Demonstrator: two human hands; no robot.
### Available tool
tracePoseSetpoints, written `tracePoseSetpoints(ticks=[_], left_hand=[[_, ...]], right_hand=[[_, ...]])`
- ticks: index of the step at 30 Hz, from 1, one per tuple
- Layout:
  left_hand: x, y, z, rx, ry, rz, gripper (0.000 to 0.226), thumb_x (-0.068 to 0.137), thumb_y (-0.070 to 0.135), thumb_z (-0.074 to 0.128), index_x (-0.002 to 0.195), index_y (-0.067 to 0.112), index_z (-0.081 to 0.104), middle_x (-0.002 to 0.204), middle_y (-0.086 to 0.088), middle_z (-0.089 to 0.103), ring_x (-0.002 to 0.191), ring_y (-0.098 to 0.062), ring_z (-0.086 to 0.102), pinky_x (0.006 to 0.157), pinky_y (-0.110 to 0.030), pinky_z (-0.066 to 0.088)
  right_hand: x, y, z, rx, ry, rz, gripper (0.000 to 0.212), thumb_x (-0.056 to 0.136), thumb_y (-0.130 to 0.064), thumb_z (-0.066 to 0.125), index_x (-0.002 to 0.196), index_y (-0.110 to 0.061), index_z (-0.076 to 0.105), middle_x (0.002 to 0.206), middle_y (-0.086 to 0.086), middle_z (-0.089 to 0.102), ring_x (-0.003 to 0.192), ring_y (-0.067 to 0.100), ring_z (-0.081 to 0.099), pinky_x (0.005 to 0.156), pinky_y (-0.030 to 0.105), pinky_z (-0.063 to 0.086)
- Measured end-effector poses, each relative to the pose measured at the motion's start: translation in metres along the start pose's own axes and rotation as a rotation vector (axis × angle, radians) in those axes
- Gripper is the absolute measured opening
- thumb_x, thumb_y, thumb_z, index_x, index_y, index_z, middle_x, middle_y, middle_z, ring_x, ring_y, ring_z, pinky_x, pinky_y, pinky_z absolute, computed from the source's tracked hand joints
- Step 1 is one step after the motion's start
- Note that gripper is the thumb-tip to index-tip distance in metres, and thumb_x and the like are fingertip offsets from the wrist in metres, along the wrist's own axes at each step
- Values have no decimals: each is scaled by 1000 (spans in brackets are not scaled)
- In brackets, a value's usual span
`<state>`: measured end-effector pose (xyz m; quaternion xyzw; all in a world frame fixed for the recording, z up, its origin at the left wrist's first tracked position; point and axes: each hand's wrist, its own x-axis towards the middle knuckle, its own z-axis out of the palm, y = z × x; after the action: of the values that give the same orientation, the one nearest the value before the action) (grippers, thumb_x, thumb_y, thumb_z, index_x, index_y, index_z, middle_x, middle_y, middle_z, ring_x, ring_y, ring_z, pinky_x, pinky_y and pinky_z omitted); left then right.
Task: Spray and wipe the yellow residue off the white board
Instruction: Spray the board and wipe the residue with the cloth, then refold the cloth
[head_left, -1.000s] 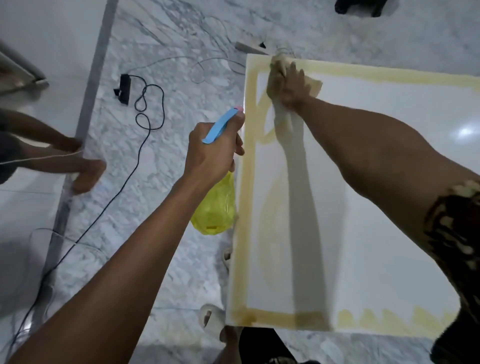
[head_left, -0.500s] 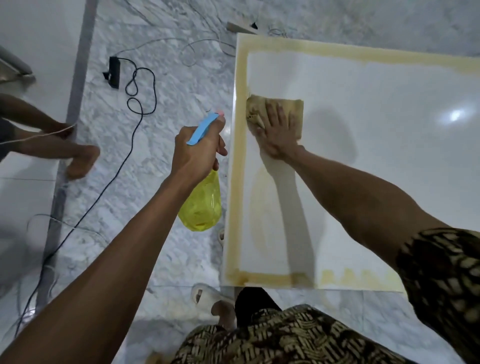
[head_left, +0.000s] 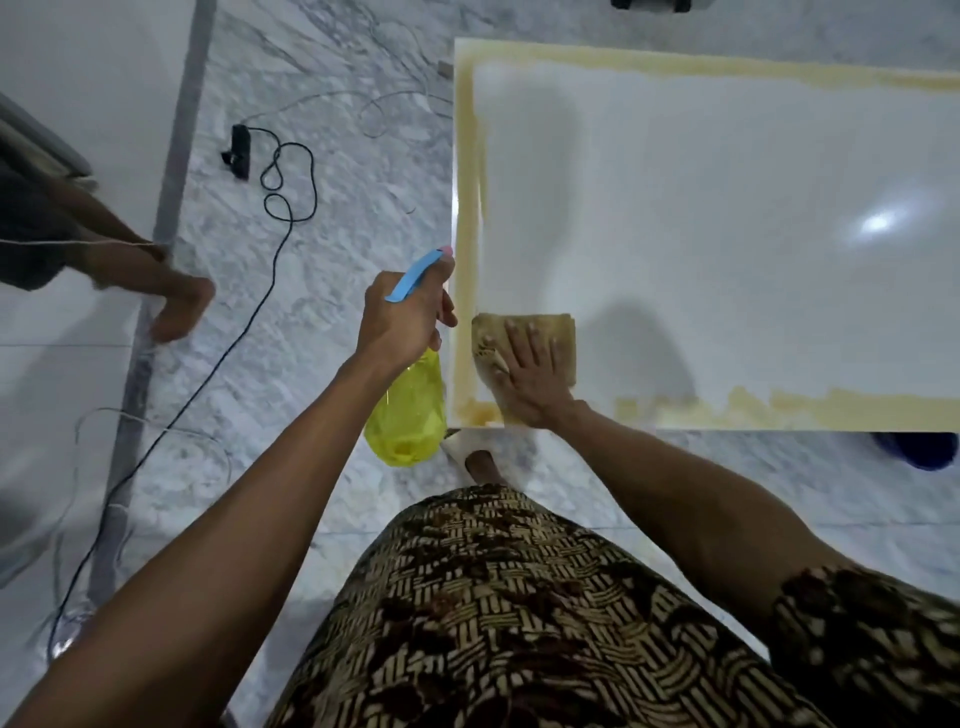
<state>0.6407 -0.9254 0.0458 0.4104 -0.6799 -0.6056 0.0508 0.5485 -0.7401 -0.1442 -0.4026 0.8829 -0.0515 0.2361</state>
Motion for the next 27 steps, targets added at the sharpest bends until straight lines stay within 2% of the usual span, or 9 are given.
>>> tracePoseSetpoints(ticks=[2, 4, 6, 7, 9, 13, 16, 23, 27], left_hand=[[-18, -11, -3, 9, -6, -9, 59, 100, 54, 64, 60, 10, 69, 71, -15, 76, 61, -46, 68, 64, -46, 56], [-34, -19, -6, 33, -9, -18, 60, 100, 55, 64, 62, 9, 69, 71, -14, 77, 55, -38, 65, 63, -40, 55], [-47, -23, -10, 75, -22, -25, 64, 100, 58, 63, 67, 4, 71, 71, -12, 77, 53, -31, 63, 65, -38, 55], [-54, -23, -12, 99, -37, -22, 65, 100, 59, 62, 71, 1, 73, 71, -11, 78, 53, -29, 64, 67, -38, 55], [-62, -21, -17, 139, -63, -12, 67, 100, 59, 61, 77, -1, 76, 72, -11, 78, 54, -27, 65, 68, -38, 56], [-74, -15, -30, 162, -118, 59, 65, 100, 56, 63, 72, -2, 74, 69, -14, 77, 52, -27, 66, 67, -41, 59], [-80, -7, -39, 171, -105, 105, 62, 101, 52, 62, 69, 0, 73, 69, -15, 77, 49, -24, 65, 64, -38, 57], [-90, 2, -59, 137, 29, 163, 66, 99, 52, 63, 59, -1, 68, 61, -18, 71, 48, -20, 62, 57, -32, 55], [-86, 6, -69, 146, 121, 142, 60, 97, 54, 64, 70, 2, 69, 58, -10, 66, 40, -10, 57, 44, -21, 48]], right_hand=[[-35, -17, 15, 23, -81, 6, 71, 95, -59, -6, 158, -26, 3, 168, 8, 0, 154, 34, -4, 122, 58, 1], [-50, -29, 0, 159, -187, 91, 59, 105, -45, 11, 159, -24, 9, 168, 6, 0, 155, 31, -1, 123, 53, 4], [-54, -40, -36, 584, -167, 265, 51, 108, -38, 31, 152, -14, 36, 158, 14, 34, 144, 33, 34, 115, 46, 32], [-58, -44, -52, 833, -120, 379, 47, 106, -39, 36, 139, -9, 51, 142, 16, 53, 129, 33, 51, 101, 40, 45], [-67, -50, -82, 1305, -25, 419, 46, 102, -42, 45, 118, -5, 65, 117, 14, 68, 106, 33, 64, 83, 35, 54], [-80, -69, -133, 1816, 79, 247, 54, 100, -46, 46, 131, -5, 62, 133, 20, 62, 115, 33, 62, 106, 48, 48], [-82, -94, -161, 1931, 69, 196, 52, 103, -44, 41, 130, -5, 62, 129, 16, 66, 113, 30, 64, 105, 44, 48], [-67, -144, -180, 1900, 13, 89, 59, 103, -47, 36, 135, -3, 58, 135, 19, 62, 128, 35, 57, 110, 48, 44], [-54, -154, -187, 1852, 21, 53, 56, 104, -45, 36, 133, -3, 59, 132, 20, 63, 126, 36, 58, 111, 50, 43]])
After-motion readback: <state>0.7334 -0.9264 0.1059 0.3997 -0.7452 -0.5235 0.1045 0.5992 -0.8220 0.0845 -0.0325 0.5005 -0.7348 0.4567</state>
